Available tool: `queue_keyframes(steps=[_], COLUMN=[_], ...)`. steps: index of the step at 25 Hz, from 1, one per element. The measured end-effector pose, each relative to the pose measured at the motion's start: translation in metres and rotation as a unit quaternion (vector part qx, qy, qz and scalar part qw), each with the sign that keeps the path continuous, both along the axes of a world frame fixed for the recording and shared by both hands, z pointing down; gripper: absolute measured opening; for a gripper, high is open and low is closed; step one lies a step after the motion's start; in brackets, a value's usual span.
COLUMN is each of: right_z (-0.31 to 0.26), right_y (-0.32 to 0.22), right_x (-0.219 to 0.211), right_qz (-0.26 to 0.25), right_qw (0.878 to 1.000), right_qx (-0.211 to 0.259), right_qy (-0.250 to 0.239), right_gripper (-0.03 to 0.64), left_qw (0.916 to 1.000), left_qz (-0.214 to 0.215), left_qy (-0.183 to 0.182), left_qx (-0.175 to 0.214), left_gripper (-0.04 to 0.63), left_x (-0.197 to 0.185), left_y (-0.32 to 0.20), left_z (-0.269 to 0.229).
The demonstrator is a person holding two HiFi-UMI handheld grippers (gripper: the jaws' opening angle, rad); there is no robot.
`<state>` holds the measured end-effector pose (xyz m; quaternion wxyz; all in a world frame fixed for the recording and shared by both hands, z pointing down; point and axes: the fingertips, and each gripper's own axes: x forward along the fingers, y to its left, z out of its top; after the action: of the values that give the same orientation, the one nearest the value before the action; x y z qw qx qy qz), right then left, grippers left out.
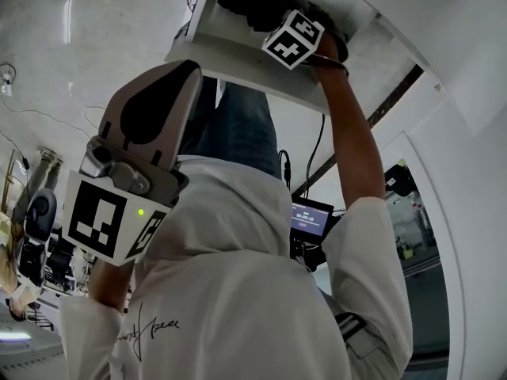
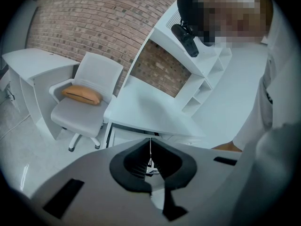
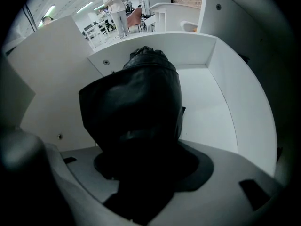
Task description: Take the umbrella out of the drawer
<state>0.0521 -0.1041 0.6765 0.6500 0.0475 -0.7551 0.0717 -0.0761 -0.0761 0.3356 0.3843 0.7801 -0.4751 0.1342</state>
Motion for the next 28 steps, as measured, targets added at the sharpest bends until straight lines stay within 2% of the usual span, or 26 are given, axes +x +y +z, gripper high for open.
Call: queue_keyframes(steps=[16, 28], right_z=[-0.021, -0.049], right_y=[0.007, 0.008], right_x=[-0.006, -0.008], right_qz=[0.031, 0.067], right_qw=[0.999, 0.996], right_qx=[-0.012, -0.022], right_qy=[-0.03, -0.063], right_gripper=[0.249, 0.249], left_qw=[1.0, 0.9997], left_qz=[0.004, -0.004], left_qy=[-0.002, -0.006], left_qx=[0.006, 0.024], left_gripper=[0.017, 0.017], left_x=[-0.005, -0.008], left_y=[0.009, 0.013], left_z=[0.004, -0.005])
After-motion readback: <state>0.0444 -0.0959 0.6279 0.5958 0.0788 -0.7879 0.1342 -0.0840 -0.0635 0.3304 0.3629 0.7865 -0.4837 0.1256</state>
